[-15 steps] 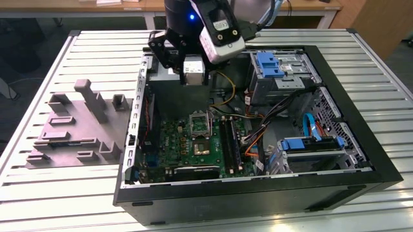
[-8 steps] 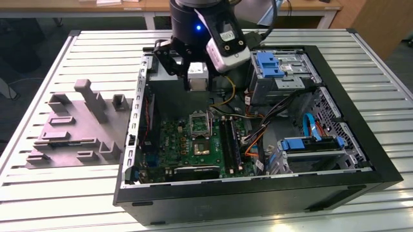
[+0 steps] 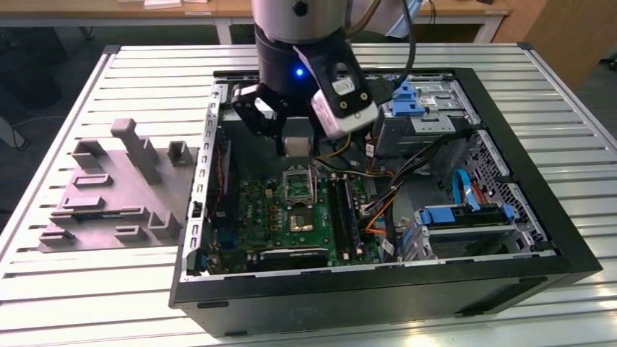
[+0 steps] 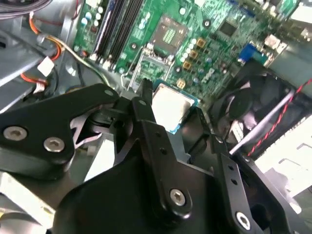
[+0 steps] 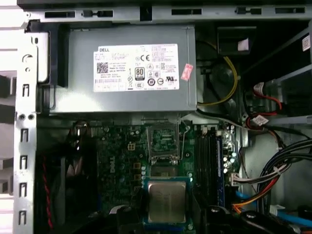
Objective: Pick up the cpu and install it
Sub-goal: 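Place the cpu into insertion slot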
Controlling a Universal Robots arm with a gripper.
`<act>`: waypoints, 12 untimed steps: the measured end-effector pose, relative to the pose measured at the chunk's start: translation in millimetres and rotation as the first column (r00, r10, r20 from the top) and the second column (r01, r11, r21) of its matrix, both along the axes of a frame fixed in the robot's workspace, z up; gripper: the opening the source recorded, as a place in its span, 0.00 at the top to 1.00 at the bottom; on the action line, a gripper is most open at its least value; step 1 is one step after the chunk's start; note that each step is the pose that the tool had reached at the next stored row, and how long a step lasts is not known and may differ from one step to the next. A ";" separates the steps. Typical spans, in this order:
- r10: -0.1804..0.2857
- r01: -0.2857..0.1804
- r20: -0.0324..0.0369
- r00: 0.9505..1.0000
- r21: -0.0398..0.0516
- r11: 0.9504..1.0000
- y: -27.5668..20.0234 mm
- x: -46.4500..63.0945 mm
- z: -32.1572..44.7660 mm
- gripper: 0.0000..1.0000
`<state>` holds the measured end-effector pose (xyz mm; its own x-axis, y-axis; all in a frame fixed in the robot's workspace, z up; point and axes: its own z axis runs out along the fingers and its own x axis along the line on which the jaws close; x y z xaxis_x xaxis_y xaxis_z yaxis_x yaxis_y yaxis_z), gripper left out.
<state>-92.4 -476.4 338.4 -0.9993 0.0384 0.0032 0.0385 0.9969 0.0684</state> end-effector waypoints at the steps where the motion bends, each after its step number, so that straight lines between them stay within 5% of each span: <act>1: 0.000 0.000 0.000 1.000 0.000 1.000 -0.3 -0.1 -1.7 0.52; 12: 0.025 -0.025 0.000 1.000 0.000 1.000 -0.3 0.0 -21.5 0.52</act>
